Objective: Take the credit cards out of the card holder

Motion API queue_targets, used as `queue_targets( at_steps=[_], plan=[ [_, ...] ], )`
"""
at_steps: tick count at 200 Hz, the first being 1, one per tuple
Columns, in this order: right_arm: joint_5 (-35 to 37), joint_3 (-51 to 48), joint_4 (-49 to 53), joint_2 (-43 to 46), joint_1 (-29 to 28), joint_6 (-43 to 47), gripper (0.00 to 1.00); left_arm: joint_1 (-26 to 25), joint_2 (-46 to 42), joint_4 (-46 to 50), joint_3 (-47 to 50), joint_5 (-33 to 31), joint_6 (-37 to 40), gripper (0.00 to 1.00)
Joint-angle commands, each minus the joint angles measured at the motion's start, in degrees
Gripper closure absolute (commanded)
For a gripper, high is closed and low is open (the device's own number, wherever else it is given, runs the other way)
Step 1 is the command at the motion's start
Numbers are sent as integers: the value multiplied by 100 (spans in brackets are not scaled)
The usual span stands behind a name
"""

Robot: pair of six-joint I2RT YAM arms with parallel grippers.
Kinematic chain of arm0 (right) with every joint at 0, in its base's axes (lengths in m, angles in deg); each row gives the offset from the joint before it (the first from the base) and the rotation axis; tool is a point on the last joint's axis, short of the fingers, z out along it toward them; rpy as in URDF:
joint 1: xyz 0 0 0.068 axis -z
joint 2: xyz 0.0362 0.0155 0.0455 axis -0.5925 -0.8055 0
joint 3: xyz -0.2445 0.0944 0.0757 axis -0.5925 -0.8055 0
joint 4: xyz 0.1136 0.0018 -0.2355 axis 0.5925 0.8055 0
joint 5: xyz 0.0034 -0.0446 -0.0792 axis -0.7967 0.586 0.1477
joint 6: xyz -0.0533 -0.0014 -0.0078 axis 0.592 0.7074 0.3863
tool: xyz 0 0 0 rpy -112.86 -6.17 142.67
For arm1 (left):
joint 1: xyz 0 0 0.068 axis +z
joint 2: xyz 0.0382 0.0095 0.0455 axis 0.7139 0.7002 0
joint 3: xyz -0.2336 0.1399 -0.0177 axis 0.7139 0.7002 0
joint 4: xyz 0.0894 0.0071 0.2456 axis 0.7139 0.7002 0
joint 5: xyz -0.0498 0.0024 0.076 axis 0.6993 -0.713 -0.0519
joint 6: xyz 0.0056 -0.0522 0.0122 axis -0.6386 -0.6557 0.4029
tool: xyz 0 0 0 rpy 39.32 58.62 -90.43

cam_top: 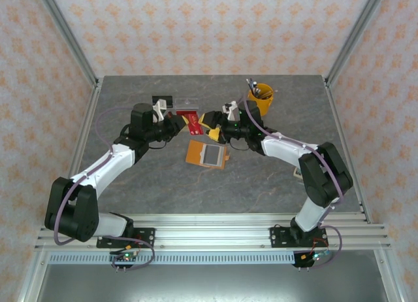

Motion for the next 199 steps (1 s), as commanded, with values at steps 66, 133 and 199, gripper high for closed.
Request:
queue_targets(
  at_steps=[66, 133, 199],
  plan=[
    [-357, 1, -1012, 92, -59, -787, 56, 61, 181, -829, 98, 182, -879, 100],
    [-52, 243, 89, 178, -55, 49, 95, 58, 14, -70, -70, 124, -582, 100],
    [2136, 1476, 3598, 218, -155, 4086, 100, 155, -509, 4333, -1239, -2451, 1555, 20]
  ],
)
